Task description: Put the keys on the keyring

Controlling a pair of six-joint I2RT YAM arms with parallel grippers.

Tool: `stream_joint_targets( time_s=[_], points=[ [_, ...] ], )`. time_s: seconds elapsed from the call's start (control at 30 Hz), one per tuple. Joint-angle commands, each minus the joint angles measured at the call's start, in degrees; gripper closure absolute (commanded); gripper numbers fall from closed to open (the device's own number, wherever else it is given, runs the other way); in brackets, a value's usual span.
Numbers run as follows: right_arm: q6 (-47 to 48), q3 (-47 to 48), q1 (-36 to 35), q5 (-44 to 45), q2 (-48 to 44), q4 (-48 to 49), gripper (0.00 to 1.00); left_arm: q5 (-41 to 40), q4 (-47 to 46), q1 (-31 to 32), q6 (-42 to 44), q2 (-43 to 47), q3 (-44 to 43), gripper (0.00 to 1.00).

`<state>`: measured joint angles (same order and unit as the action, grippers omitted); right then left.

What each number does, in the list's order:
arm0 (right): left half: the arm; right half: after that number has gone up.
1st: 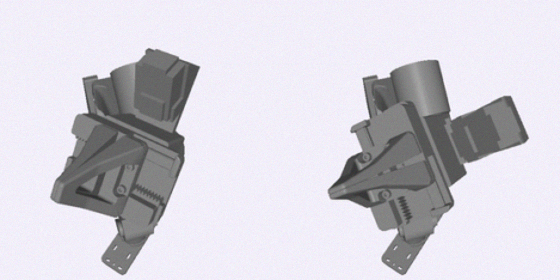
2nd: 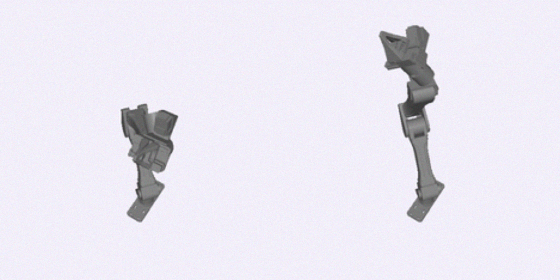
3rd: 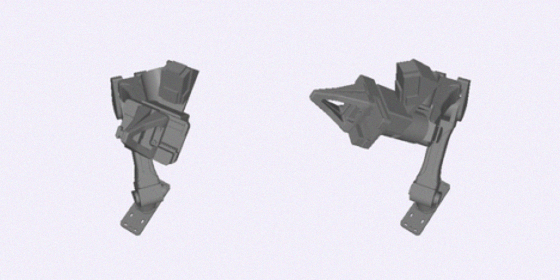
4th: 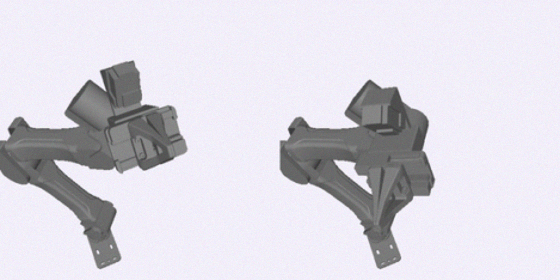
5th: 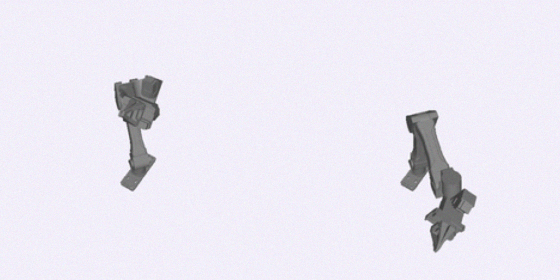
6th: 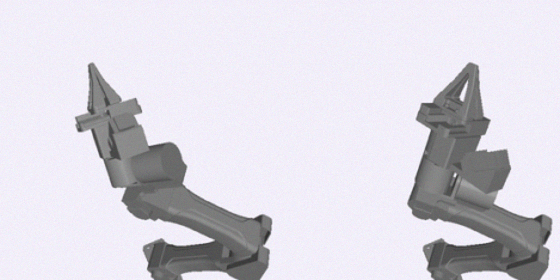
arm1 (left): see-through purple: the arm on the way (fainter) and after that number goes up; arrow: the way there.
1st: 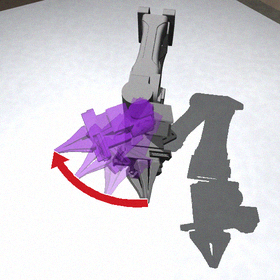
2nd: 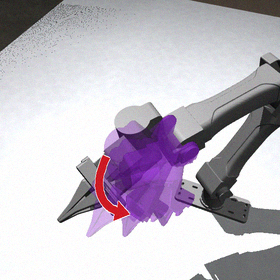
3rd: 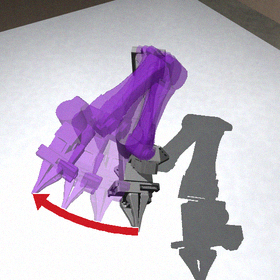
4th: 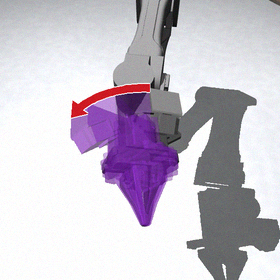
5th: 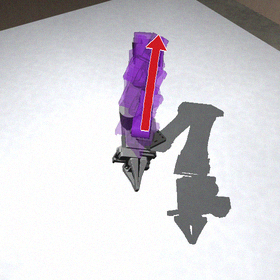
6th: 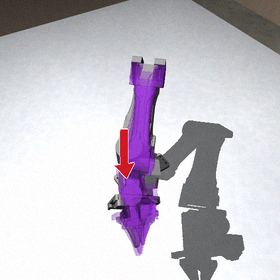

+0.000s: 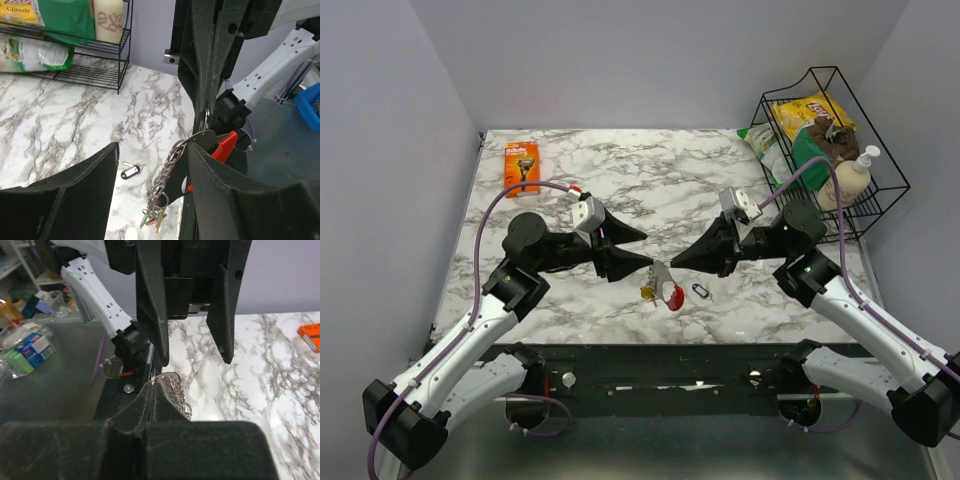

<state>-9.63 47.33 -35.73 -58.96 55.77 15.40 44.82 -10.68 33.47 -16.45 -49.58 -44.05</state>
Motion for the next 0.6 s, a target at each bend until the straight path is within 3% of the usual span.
stream_joint_targets(
  time_s=[0.0,0.17,0.33,0.57],
  points=[
    [-4.1,3.5,-0.4,-7.7,0.5,6.3,1.0,6.5,-7.0,-1.1,-2.1,3.7,1.7,0.33],
    [-9.0,4.6,-0.4,-15.2,0.8,9.9,1.0,10.2,-10.6,-1.2,-3.9,4.5,3.1,0.32],
    [-17.6,4.9,-0.4,-22.8,1.6,20.1,1.0,12.2,-11.2,-1.1,-4.6,3.8,3.1,0.32],
    [-22.0,4.8,-0.4,-25.7,1.2,24.4,1.0,13.4,-11.2,-1.1,-4.5,4.0,2.9,0.33]
  ],
)
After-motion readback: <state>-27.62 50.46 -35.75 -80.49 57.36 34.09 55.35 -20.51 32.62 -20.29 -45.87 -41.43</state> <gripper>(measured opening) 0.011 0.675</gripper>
